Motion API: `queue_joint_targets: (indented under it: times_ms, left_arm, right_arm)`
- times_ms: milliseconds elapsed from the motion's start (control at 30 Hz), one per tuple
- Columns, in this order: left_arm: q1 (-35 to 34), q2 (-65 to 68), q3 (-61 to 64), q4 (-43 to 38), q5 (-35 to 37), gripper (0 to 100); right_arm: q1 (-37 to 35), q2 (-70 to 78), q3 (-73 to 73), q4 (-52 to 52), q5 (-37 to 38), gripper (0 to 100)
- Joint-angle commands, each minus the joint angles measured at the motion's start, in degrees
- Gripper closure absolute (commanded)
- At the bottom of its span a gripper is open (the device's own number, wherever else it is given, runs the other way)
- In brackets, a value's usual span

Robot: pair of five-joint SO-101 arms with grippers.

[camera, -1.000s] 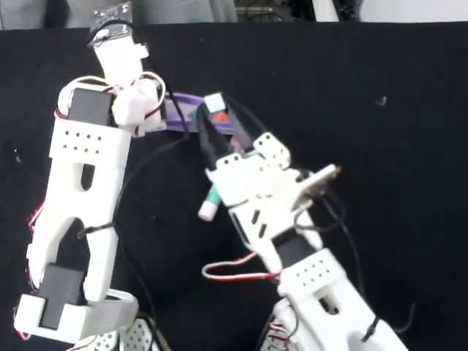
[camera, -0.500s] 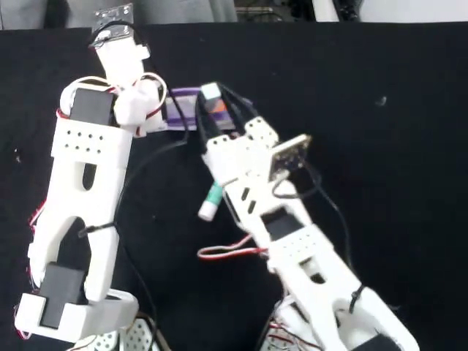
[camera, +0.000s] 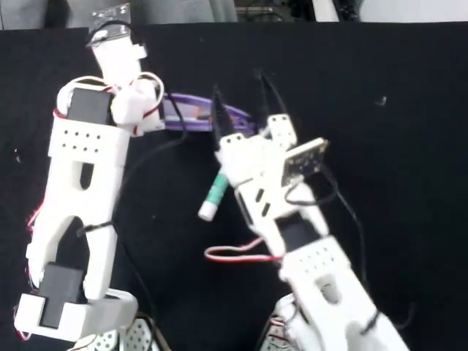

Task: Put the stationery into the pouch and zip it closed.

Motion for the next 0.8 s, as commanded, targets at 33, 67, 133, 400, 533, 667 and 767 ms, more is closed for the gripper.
queue_joint_targets:
  times_ms: [33, 67, 133, 400, 533, 667, 767]
  left_arm:
    - [-5.23, -0.35, -0.31, -1.58, 0.70, 97]
    - [-6.02, -0.35, -0.40, -1.58, 0.70, 97]
    - [-7.60, -0.62, -0.40, -1.58, 0.70, 97]
    - [-13.49, -0.44, -0.31, -3.08, 0.70, 97]
    - [-16.66, -0.35, -0.22, -4.22, 0.70, 97]
    - [-20.26, -0.35, -0.04, -5.89, 0.70, 97]
    - [-22.73, -0.35, 0.13, -7.38, 0.70, 97]
  right_arm:
    - [2.37, -16.48, -1.98, 16.88, 4.22, 75.8]
    - [2.37, -20.00, -1.98, 20.13, 5.01, 75.8]
    - [2.37, -26.86, -1.98, 27.08, 7.82, 75.8]
    - [2.37, -42.86, -1.36, 51.52, 16.35, 83.3]
    - [2.46, -42.15, -0.92, 59.69, 16.26, 90.7]
    - [2.46, -38.64, 2.42, 60.84, 16.18, 91.0]
    - [2.37, -34.07, 4.62, 58.99, 16.09, 91.0]
